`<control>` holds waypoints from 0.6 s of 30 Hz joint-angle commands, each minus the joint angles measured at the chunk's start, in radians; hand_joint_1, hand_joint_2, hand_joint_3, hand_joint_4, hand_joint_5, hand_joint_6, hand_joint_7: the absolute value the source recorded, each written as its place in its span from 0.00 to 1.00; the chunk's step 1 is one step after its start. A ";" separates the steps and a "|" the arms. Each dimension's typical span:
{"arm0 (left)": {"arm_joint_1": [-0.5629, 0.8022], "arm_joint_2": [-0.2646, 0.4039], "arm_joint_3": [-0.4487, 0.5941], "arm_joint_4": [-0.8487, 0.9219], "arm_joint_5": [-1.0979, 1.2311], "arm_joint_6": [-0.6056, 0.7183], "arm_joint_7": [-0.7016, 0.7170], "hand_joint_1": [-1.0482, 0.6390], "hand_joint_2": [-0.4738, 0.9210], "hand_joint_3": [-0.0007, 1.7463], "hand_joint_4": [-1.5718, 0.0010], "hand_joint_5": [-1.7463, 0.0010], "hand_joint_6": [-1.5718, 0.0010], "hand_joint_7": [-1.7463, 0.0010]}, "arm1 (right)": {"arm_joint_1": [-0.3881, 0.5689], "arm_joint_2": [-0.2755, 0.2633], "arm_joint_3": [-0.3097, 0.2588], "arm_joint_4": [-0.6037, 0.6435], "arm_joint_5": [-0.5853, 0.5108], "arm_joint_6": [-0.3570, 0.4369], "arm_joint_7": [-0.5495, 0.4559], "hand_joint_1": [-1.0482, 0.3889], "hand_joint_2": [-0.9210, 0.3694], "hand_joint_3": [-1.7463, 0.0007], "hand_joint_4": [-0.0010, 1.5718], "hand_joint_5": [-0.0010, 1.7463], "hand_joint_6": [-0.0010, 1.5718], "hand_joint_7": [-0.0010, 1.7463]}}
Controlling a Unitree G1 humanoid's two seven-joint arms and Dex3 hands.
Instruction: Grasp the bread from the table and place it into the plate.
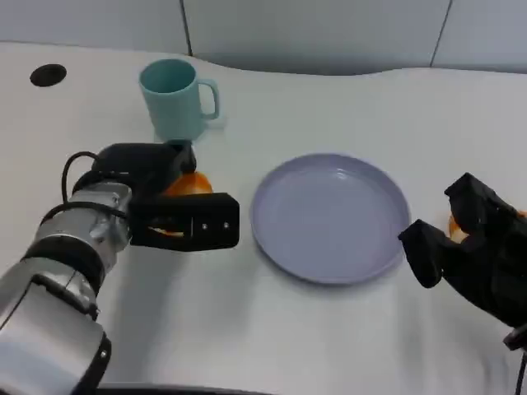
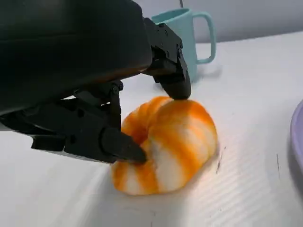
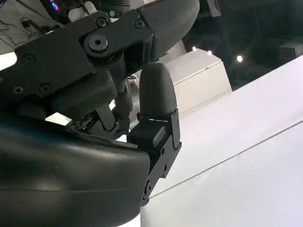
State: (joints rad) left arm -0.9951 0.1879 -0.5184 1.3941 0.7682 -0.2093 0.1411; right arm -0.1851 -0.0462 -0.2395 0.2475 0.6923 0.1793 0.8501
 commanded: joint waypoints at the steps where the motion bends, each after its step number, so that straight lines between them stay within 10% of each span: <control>1: -0.002 0.013 -0.008 0.003 0.002 0.012 -0.063 0.35 1.00 0.01 0.55 0.93 0.53 0.99 | 0.008 -0.012 -0.006 -0.005 -0.004 -0.019 0.007 0.44 0.06 1.00 0.55 1.00 0.42 1.00; 7: 0.000 0.011 -0.006 0.003 0.001 0.026 -0.079 0.43 0.98 0.00 0.47 0.94 0.50 0.99 | 0.004 -0.011 -0.009 -0.002 0.015 -0.002 0.013 0.45 0.06 1.00 0.55 1.00 0.42 1.00; 9: 0.000 0.009 -0.011 0.003 0.007 0.035 -0.072 0.47 0.98 0.00 0.56 0.51 0.39 0.90 | 0.003 -0.011 -0.009 -0.001 0.014 -0.004 0.014 0.45 0.06 1.00 0.55 1.00 0.42 1.00; 11: 0.000 0.008 -0.013 0.003 0.009 0.035 -0.068 0.48 0.98 0.00 0.64 0.30 0.45 0.71 | 0.002 -0.011 -0.008 0.002 0.012 -0.007 0.017 0.45 0.06 1.00 0.55 1.00 0.42 1.00; 14: 0.000 0.008 -0.025 0.003 0.020 0.033 -0.056 0.50 0.97 0.00 0.50 0.49 0.43 0.92 | 0.000 -0.007 -0.010 0.006 0.014 -0.011 0.020 0.45 0.06 1.00 0.56 1.00 0.43 1.00; 18: -0.001 0.007 -0.050 0.003 0.040 0.037 -0.026 0.52 0.96 0.00 0.43 0.43 0.34 0.97 | 0.000 -0.009 -0.010 0.004 0.016 -0.005 0.020 0.45 0.06 1.00 0.56 1.00 0.42 1.00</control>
State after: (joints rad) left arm -0.9959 0.1882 -0.5491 1.3911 0.7882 -0.1803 0.0946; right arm -0.1852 -0.0461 -0.2380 0.2505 0.6948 0.1743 0.8623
